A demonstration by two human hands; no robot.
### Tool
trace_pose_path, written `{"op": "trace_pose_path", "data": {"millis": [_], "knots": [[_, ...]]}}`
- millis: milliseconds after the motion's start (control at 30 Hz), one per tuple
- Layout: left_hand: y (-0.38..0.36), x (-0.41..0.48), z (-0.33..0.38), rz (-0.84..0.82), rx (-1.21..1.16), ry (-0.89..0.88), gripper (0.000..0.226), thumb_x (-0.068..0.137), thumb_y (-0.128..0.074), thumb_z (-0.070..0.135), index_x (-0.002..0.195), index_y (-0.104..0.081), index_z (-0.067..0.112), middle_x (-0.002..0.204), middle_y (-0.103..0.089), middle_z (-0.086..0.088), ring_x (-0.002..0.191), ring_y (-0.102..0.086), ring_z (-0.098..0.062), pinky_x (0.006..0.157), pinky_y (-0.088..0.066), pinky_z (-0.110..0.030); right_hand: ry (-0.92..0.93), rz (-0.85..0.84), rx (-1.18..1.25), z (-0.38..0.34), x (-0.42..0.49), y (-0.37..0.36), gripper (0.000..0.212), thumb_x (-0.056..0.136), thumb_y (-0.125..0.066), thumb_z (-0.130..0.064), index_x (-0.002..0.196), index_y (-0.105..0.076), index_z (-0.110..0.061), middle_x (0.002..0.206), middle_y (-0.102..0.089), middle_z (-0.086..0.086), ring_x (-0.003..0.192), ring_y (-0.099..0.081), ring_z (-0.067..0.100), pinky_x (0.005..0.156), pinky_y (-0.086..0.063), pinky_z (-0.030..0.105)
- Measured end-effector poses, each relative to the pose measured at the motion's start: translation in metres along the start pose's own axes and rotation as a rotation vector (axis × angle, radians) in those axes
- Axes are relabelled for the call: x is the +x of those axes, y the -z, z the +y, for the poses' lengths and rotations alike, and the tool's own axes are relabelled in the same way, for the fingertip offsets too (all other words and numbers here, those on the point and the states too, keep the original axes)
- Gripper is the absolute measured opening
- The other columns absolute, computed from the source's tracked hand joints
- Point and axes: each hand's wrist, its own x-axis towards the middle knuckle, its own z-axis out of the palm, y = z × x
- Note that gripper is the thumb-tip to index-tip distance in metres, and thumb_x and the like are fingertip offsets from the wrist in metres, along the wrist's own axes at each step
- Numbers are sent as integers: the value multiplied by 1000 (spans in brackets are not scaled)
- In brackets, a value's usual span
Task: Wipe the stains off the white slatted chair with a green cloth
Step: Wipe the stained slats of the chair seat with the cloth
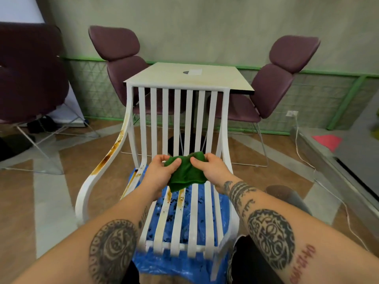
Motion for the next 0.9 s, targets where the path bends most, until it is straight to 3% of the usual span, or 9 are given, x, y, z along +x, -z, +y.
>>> {"op": "trace_pose_path", "data": {"millis": [100, 200, 267, 333, 500, 600, 767, 900], "knots": [[-6, -1, 20, 72, -59, -63, 41, 89, -77, 33, 121, -57, 15, 109, -72, -9, 94, -74, -26, 77, -63, -41, 36, 34, -7, -19, 7, -1, 25, 97, -68, -28, 113, -63, -10, 108, -74, 9, 95, -74, 24, 85, -62, 41], [-3, 0, 33, -32, -266, 51, 55, 85, -81, 32, 129, -56, 12, 115, -73, -13, 98, -74, -32, 83, -61, -51, 68, 96, 55, -31, 12, 0, 18, 99, -64, -28, 106, -67, -12, 106, -76, 11, 93, -75, 27, 86, -62, 46], [-2, -4, 37, -114, -257, 106, 44, 89, -76, 19, 129, -58, 9, 113, -75, -14, 99, -74, -33, 83, -61, -48, 70, 96, 98, -35, 11, 2, 22, 98, -65, -31, 107, -67, -11, 104, -76, 11, 93, -75, 28, 85, -61, 49], [-1, -8, 39, -90, -183, 93, 32, 92, -71, 11, 123, -62, 8, 107, -76, -13, 96, -75, -31, 78, -62, -43, 75, 71, 73, -38, 7, 5, 27, 98, -66, -33, 111, -66, -9, 104, -76, 11, 92, -76, 28, 84, -62, 48], [4, -6, 50, -61, -374, -4, 38, 88, -76, 16, 123, -62, 17, 115, -74, -13, 103, -72, -36, 88, -57, -59, 92, 36, 124, -50, 5, 12, 25, 97, -68, -25, 117, -65, -10, 110, -75, 9, 96, -75, 24, 85, -62, 44], [-1, -7, 64, -143, -399, 32, 43, 88, -76, 24, 127, -64, 16, 119, -73, -13, 109, -70, -35, 88, -59, -52, 103, 26, 223, -69, 10, 9, 22, 97, -67, -26, 114, -65, -13, 104, -78, 7, 94, -76, 24, 84, -62, 44], [-6, -1, 74, -189, -322, 35, 31, 95, -67, 17, 126, -64, 12, 113, -75, -14, 103, -73, -34, 86, -60, -46, 230, 39, 2, -89, 17, 6, 22, 93, -73, -26, 109, -68, -12, 102, -77, 8, 89, -76, 21, 81, -63, 38], [-8, 13, 58, -140, -303, 57, 29, 97, -65, 18, 125, -63, 10, 111, -76, -15, 103, -73, -35, 94, -56, -54, 274, 118, -202, -70, 31, 0, 22, 90, -76, -31, 104, -68, -17, 95, -75, 1, 85, -75, 18, 78, -63, 36]]}}
